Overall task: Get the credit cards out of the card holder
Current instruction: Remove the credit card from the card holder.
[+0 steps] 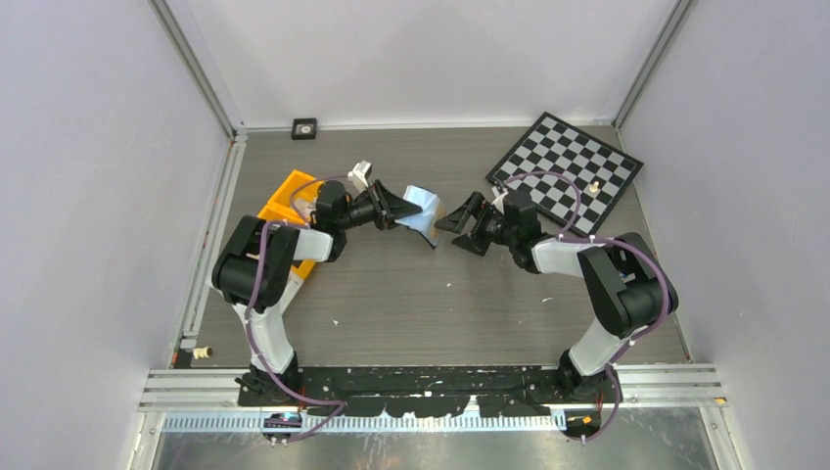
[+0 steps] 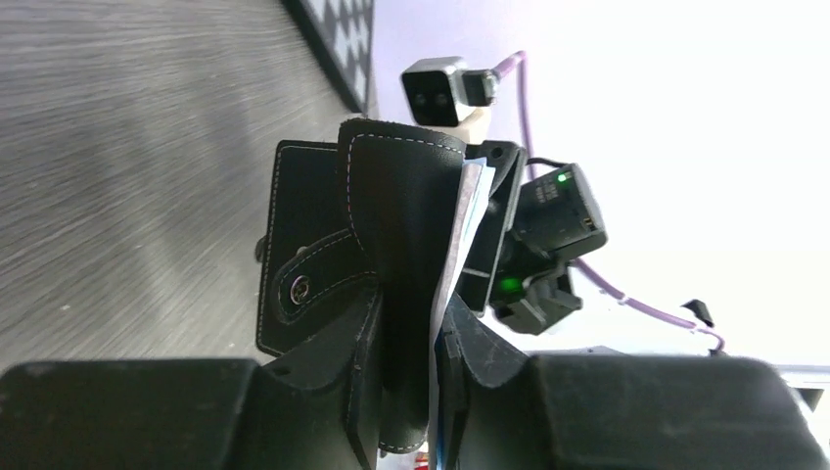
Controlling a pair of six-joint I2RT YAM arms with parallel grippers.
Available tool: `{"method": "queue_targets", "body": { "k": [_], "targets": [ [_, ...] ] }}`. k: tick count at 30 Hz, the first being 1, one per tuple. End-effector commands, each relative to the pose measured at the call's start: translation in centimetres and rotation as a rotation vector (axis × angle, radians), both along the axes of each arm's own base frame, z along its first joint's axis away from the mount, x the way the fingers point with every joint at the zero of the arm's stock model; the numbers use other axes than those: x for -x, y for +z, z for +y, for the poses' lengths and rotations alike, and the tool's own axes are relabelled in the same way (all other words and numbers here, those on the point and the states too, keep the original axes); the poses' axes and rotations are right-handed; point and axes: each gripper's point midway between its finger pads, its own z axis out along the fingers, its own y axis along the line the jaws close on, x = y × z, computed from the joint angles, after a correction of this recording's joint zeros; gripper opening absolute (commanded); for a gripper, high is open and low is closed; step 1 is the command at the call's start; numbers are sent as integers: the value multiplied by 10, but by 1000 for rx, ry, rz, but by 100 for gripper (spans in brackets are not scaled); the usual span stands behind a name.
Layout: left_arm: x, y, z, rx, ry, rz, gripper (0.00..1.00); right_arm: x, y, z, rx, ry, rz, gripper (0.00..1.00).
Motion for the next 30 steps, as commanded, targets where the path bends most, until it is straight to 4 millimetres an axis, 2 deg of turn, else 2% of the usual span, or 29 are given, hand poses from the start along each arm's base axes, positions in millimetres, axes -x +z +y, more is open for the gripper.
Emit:
{"method": "queue_targets", "body": {
  "k": [1,9,11,18,20,23,30],
  "targets": [
    [7,37,-3,128,-43,-85,13,-1,58,15,-186,57,-184,91],
    [7,38,-3,164,-45,-80,11,9,96,14,-296,69,-330,91],
    [7,37,-3,164,-39,-82,11,11,99,13,-315,66,-347,91],
    [7,34,-2,155,-34,-80,11,14,105,16,-374,87,-361,58],
    [7,30,-2,145,-35,-73,11,15,107,15,-378,84,-377,52],
    [6,26,-3,135,-33,-67,11,15,108,13,-359,77,-389,48],
    [7,26,-1,120,-26,-75,10,8,94,-1,-259,-6,-359,47]
  ]
}}
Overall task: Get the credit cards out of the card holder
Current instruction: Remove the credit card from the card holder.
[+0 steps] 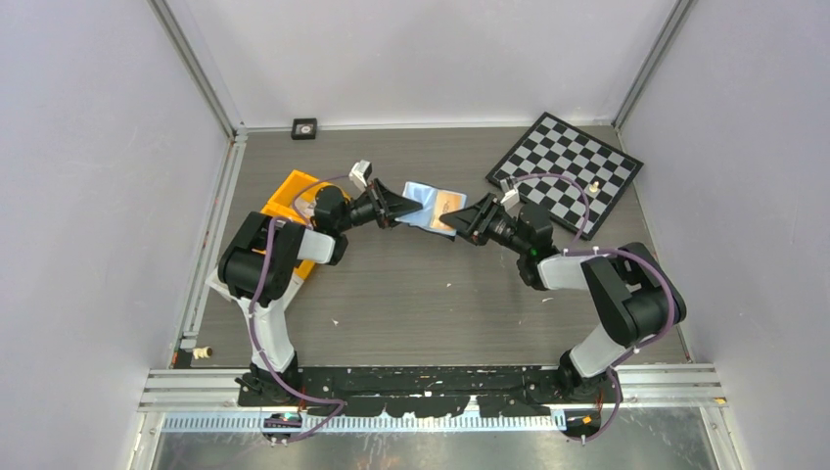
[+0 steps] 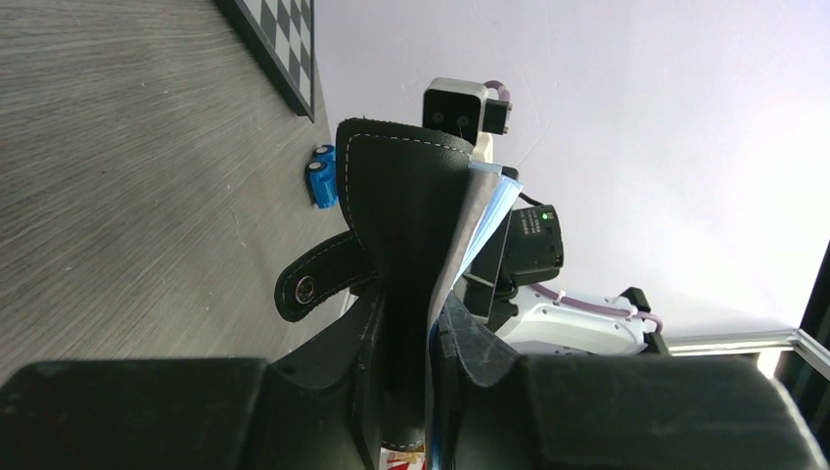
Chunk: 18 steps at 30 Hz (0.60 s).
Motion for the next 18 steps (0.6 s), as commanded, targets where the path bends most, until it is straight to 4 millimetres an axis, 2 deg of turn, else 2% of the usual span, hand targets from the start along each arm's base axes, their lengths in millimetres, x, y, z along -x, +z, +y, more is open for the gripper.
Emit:
{"method": "queue_targets", "body": {
  "k": [1,4,8,18],
  "targets": [
    [5,4,1,-19,-2,-54,10,-7,19,-13,32,-71,-79,47],
    [5,2,2,-38,5,-56,10,-9,18,-21,49,-108,-74,47],
    [5,0,2,-54,8,-58,10,-8,21,-21,47,-98,-81,43],
    [4,-5,6,-65,22,-52,11,-10,18,-19,74,-84,-74,17]
  ]
}}
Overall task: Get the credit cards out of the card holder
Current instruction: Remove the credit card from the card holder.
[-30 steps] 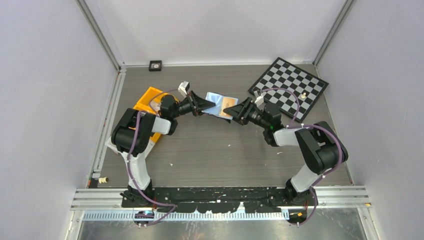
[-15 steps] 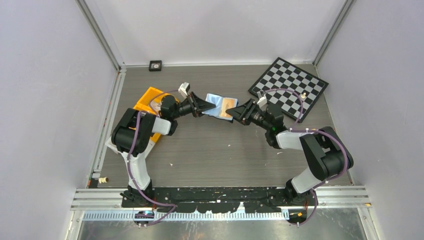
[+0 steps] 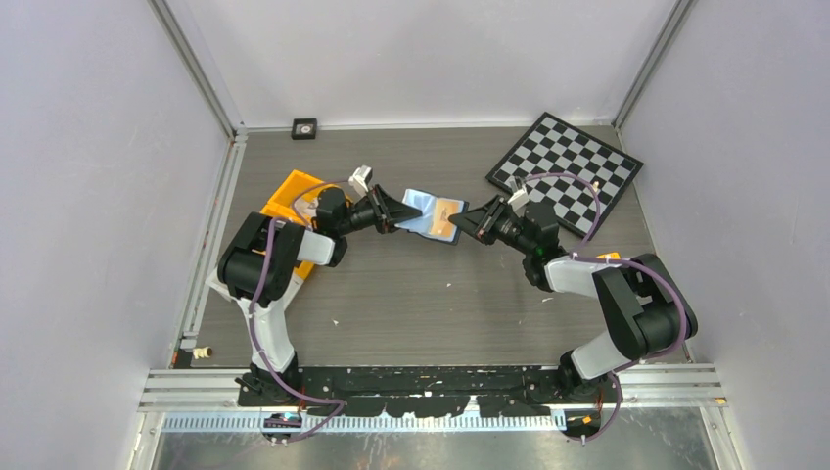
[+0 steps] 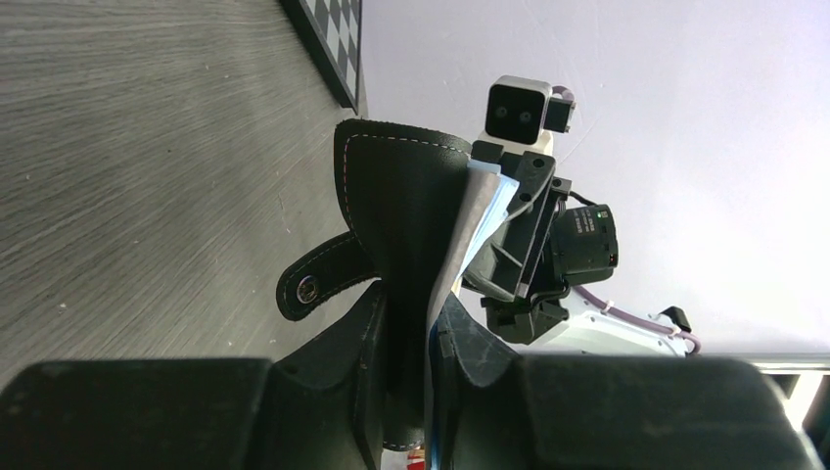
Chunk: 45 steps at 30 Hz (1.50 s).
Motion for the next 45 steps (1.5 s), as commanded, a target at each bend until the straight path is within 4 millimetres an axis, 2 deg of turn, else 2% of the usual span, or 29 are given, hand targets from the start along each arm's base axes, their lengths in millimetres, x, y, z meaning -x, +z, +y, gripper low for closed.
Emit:
{"method": "queue_targets", "body": {
  "k": [1,3,4,7,10,14,16,19,23,27,36,41,45],
  "targets": [
    [1,19,7,9,22,-72,15,-6,16,-1,21,-6,-65,13],
    [-5,15,20,-2,77,-57,29,-6,17,-4,41,-19,-64,7],
    [-11,9,34,-18,137,-42,35,-7,16,-7,54,-31,-61,3],
    [-18,0,67,-86,254,-37,47,-11,10,-19,120,-93,-42,1],
    [-15,-6,83,-226,315,-34,51,-13,3,-30,187,-148,-26,0],
    [-7,12,97,-407,376,-131,52,-14,2,-32,216,-147,-18,1],
    [2,24,87,-493,360,-236,47,-15,0,-30,214,-135,-8,0],
    [17,40,53,-529,258,-350,35,-16,-1,-23,193,-103,-2,0],
    [28,42,10,-526,81,-395,25,-13,5,-14,145,-54,-16,0],
    [33,36,-12,-435,-25,-357,25,-9,14,-11,117,-32,-46,0],
    [33,16,-26,-383,-112,-265,27,-5,25,-8,80,-9,-66,0],
    [23,-4,-18,-365,-99,-154,27,-3,28,-6,61,3,-72,0],
    [13,-13,-1,-359,-39,-99,27,-2,30,-6,62,0,-78,1]
  ]
}}
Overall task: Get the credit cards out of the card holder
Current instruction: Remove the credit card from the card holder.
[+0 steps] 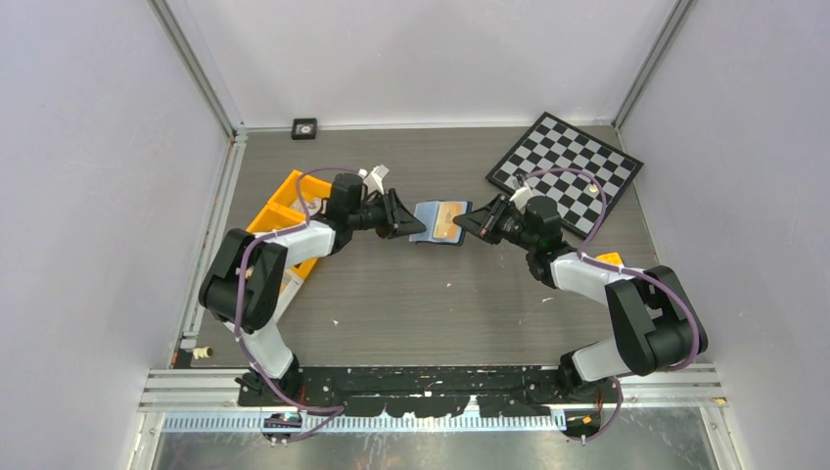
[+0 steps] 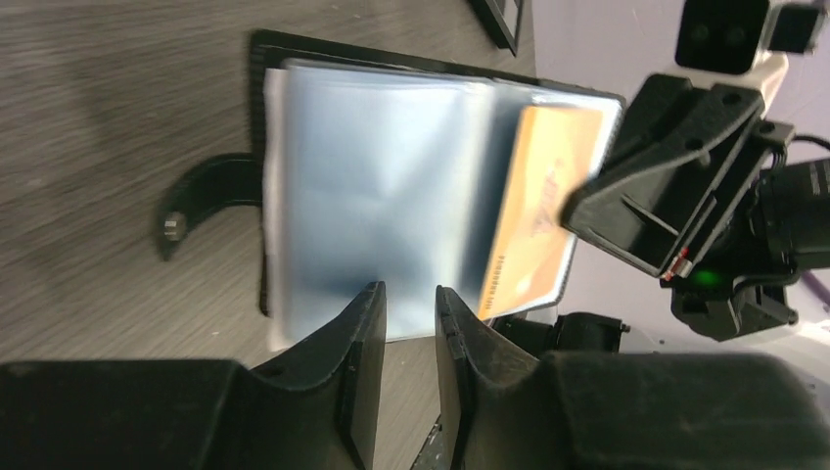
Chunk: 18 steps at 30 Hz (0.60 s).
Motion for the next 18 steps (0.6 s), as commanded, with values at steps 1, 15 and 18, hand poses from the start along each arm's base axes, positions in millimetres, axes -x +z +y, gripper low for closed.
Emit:
{"method": "queue_targets", "body": {
  "k": [1,15,18],
  "targets": [
    [-13,9,14,51,52,1,27,-3,37,4,-53,21,-115,1],
    [4,70,-2,232,-20,-208,27,-2,37,9,-71,45,-117,0],
    [4,70,-2,243,-18,-207,28,-2,37,10,-72,52,-116,0]
  ]
}}
